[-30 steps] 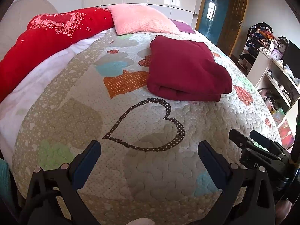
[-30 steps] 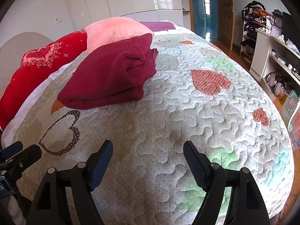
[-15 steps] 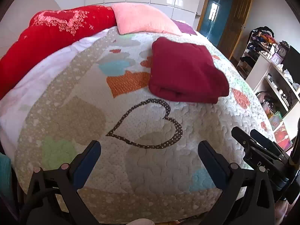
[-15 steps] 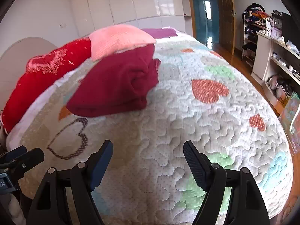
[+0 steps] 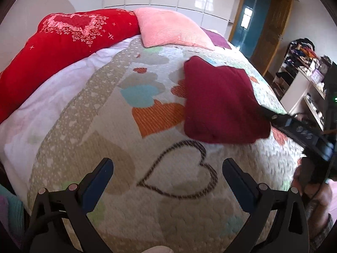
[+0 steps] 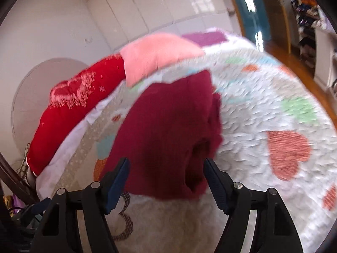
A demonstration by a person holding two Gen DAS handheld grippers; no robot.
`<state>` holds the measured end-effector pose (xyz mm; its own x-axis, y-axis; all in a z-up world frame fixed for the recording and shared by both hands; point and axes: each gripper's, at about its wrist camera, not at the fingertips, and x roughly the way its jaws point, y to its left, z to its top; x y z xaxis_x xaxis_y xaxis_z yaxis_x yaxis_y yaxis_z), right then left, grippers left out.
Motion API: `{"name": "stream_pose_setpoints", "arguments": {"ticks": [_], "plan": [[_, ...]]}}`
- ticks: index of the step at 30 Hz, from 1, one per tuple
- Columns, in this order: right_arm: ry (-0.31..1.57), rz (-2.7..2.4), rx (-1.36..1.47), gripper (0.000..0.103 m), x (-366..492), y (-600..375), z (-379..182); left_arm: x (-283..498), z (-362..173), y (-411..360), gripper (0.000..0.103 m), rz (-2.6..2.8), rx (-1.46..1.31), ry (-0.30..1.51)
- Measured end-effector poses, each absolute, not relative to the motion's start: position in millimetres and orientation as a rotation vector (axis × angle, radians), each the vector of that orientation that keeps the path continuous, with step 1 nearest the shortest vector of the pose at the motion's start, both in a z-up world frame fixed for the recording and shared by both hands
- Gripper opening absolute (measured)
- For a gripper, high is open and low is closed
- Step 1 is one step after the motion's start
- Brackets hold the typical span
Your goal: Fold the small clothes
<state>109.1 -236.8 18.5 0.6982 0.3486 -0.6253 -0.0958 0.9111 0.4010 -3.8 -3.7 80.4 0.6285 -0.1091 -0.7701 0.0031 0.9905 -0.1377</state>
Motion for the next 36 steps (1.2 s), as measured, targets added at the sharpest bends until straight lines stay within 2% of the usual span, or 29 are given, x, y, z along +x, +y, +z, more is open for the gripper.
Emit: {"name": "stream_pose_setpoints", "arguments": {"ticks": [2,4,7,19,31,36], "plan": [[0.883,0.167,0.343,0.077,131.5,-237.8,-10.4,3.6,78.9,1.1,0.103,-0.056,-0.137,0.903],[0.927,0.166,0.426,0.077,134.9,-248.1,-27.2,7.9,78.6,4.9,0.103,-0.050,-0.149,0.908],[0.891,0.166,0.509,0.077,114.1,-262.5,-24.8,12.5,78.9,8.1,0.103,-0.027,-0.147,0.900],[0.792,0.073,0.252,0.082,55.3,-253.0,-3.1,16.6,75.6,-32.7,0.103,-0.083,-0.047,0.901],[0.817,0.044,0.217,0.082,31.7,-260.0,-17.8,3.1,68.9,-71.7,0.103,-0.121,0.014,0.960],[0.824,0.040,0.191,0.085,24.4,-256.4,-23.0,-4.4,65.3,-80.5,0.103,-0.129,0.043,0.969]]}}
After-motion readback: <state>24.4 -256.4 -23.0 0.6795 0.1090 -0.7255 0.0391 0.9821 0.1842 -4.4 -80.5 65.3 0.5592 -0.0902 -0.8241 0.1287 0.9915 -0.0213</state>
